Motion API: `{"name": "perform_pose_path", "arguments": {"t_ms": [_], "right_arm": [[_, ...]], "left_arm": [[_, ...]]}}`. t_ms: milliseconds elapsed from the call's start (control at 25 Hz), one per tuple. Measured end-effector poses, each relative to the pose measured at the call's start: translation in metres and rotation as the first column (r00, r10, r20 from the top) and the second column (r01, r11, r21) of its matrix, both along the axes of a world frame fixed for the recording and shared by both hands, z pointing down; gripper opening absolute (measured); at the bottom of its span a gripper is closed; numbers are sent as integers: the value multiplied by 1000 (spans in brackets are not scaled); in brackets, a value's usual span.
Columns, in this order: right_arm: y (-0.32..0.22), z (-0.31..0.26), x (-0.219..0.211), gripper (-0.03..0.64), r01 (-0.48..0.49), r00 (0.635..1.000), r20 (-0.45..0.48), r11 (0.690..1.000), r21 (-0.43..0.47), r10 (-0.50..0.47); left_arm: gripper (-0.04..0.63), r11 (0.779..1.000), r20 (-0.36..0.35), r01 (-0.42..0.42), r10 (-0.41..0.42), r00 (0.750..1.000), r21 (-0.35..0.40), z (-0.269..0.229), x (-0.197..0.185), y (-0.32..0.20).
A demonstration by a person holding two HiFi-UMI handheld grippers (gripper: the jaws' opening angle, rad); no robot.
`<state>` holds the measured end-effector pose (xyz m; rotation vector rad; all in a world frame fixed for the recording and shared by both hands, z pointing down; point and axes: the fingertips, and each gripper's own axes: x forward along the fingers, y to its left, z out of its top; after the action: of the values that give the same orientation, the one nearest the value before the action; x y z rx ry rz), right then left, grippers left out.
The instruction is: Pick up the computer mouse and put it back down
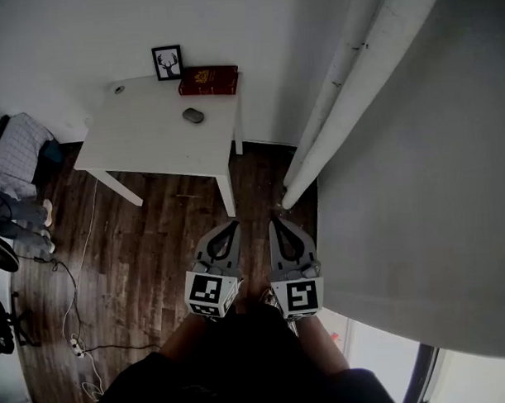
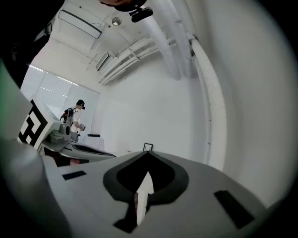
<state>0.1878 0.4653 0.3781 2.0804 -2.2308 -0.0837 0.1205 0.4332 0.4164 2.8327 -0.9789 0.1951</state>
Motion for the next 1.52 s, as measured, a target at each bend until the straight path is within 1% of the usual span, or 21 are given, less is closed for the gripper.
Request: {"name": "perform_pose_path", "arguments": {"t_ms": [120,280,440,560,680,840,1000,1320,1400,1520], "right_arm": [[3,3,1,20,-14,1000,-6,1000,-20,14],[9,6,6,20,-21,1000,-14,1000,-16,21],[16,6,14,20,-22,1000,8,1000,-8,22],[17,7,17,20,-15,1000,21,1000,-9,15],[12,8,10,20,13,1000,23,1000,-12,-12],[3,11,-10,20,71,997,24,997,-11,-70],[-12,14,-37,20,140,990,32,990,-22,-139],[-44,15,-117,20,286,958,24,958,-28,-285],[-52,15,-133,20,309,951,27,951,-26,-308],[-64,17,-156,20,334,943,11,942,-29,-334]], "left_arm": [[2,1000,-3,-4,4,1000,2,0,1,3],[2,1000,-1,-14,14,1000,-3,3,5,8],[2,1000,1,-19,19,1000,-6,5,14,14],[2,1000,1,-12,12,1000,-7,6,18,16],[2,1000,7,11,-11,1000,-11,9,10,14],[2,998,18,65,-65,998,-21,14,-13,9],[2,991,23,134,-134,991,-28,14,-41,-2],[2,961,24,273,-272,962,-34,14,-118,-20],[2,956,27,294,-293,956,-26,14,-134,-26],[2,951,50,310,-309,950,-18,20,-159,-35]]}}
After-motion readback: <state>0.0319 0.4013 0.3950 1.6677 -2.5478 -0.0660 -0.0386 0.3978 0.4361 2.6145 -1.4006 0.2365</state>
